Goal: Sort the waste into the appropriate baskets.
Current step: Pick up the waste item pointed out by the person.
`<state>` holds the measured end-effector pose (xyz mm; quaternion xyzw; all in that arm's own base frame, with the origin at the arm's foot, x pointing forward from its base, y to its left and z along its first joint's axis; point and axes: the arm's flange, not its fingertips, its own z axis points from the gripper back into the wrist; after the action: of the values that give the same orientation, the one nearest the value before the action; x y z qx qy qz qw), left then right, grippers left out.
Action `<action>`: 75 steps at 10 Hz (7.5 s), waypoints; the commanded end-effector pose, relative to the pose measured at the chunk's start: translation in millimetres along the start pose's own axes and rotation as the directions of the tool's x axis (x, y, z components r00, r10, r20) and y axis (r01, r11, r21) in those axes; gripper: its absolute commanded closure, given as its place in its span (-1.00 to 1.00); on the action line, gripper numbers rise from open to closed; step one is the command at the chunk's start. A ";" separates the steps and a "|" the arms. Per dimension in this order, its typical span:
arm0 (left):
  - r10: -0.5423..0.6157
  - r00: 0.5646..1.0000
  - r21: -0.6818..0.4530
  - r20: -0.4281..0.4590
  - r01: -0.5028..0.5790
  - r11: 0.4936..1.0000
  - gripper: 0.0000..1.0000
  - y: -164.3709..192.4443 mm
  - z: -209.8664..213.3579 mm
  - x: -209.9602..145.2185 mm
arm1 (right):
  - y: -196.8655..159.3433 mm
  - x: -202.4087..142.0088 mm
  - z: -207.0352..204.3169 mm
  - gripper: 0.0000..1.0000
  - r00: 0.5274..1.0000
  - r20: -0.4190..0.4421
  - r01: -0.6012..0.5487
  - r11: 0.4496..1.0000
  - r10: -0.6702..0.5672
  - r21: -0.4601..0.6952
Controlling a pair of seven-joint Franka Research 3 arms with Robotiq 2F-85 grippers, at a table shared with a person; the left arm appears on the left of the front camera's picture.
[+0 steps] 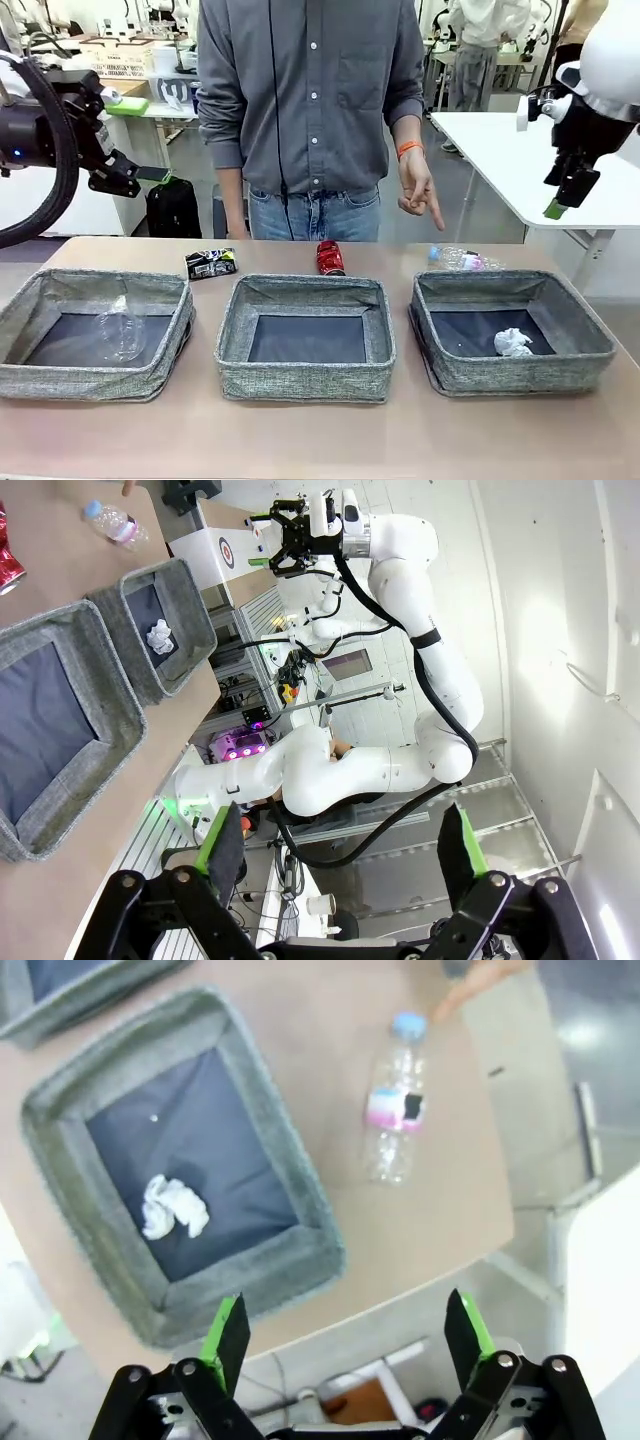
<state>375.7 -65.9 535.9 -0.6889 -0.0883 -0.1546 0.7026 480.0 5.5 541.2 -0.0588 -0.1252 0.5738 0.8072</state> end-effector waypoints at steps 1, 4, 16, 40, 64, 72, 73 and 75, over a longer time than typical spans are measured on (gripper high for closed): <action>0.009 1.000 -0.015 0.011 -0.009 1.000 -0.98 -5.0 -2.5 0.0 | -14.5 5.2 -17.5 -1.00 0.976 0.017 -0.213 0.974 0.215 -0.070; 0.009 1.000 -0.015 0.011 -0.009 1.000 -0.98 -5.0 -2.5 0.0 | -43.8 5.7 -57.4 -1.00 0.973 -0.001 -0.228 0.970 0.229 -0.080; 0.009 1.000 -0.015 0.011 -0.009 1.000 -0.98 -5.0 -2.5 0.0 | -58.9 15.1 -148.8 -1.00 0.959 0.090 0.273 0.961 -0.268 -0.050; 0.009 1.000 -0.015 0.011 -0.009 1.000 -0.98 -5.0 -2.5 0.0 | -61.2 26.0 -242.1 0.19 0.949 0.111 0.292 0.955 -0.295 0.044; 0.009 1.000 -0.015 0.011 -0.009 1.000 -0.98 -5.0 -2.5 0.0 | 123.8 89.9 62.4 1.00 0.972 0.172 0.177 0.979 -0.158 -0.100; 0.009 1.000 -0.015 0.011 -0.009 1.000 -0.98 -5.0 -2.5 0.0 | 126.4 145.6 107.5 0.61 0.960 0.070 0.267 0.961 -0.271 0.068; 0.009 1.000 -0.015 0.011 -0.009 1.000 -0.98 -5.0 -2.5 0.0 | 138.7 183.6 140.9 0.61 0.933 0.051 0.345 0.927 -0.355 0.144; 0.009 1.000 -0.015 0.011 -0.009 1.000 -0.98 -5.0 -2.5 0.0 | 173.8 254.8 177.6 0.61 0.796 -0.118 0.605 0.778 -0.594 0.167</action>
<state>375.7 -66.2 535.8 -0.6889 -0.0880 -0.1547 0.7027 346.9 235.1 661.4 0.0215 -0.1125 0.4223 0.8992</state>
